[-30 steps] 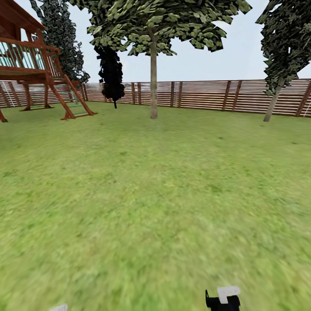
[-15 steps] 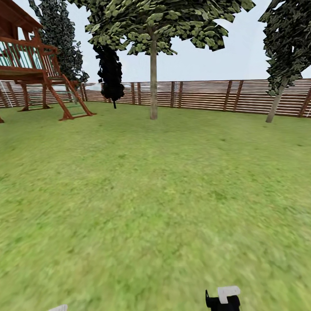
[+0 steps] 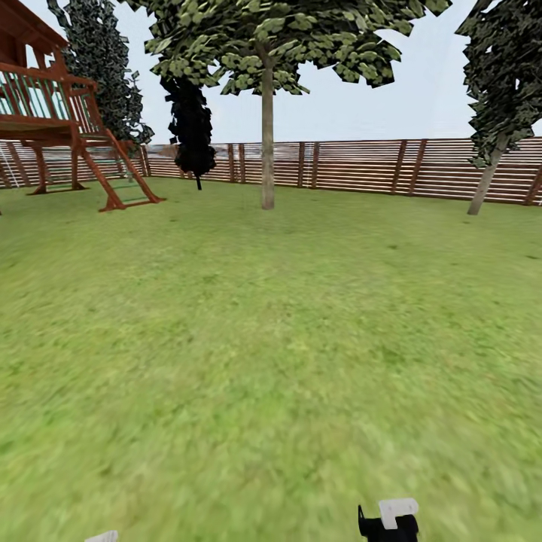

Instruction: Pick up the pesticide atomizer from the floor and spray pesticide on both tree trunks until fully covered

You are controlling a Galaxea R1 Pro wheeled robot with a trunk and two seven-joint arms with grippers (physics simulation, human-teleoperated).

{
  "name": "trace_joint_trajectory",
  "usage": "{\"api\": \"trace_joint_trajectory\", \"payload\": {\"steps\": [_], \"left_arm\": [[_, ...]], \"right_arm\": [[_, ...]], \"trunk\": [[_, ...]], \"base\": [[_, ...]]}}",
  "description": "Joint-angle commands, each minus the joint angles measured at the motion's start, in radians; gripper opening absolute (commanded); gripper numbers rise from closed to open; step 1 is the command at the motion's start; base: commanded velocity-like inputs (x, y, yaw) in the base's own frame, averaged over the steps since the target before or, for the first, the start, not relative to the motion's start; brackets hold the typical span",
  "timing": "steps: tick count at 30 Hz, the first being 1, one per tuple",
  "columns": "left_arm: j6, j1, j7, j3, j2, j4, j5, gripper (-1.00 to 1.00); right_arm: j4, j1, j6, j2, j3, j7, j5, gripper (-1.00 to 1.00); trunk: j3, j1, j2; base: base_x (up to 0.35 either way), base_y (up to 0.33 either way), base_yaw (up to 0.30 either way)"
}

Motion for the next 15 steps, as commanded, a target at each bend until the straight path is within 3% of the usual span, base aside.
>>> {"api": "trace_joint_trajectory", "payload": {"steps": [1,15], "left_arm": [[0.000,0.000,0.000,0.000,0.000,0.000,0.000,-1.00],[0.000,0.000,0.000,0.000,0.000,0.000,0.000,-1.00]], "right_arm": [[0.000,0.000,0.000,0.000,0.000,0.000,0.000,1.00],[0.000,0.000,0.000,0.000,0.000,0.000,0.000,1.00]], "trunk": [[0.000,0.000,0.000],[0.000,0.000,0.000]], "base": [[0.339,0.000,0.000],[0.339,0.000,0.000]]}}
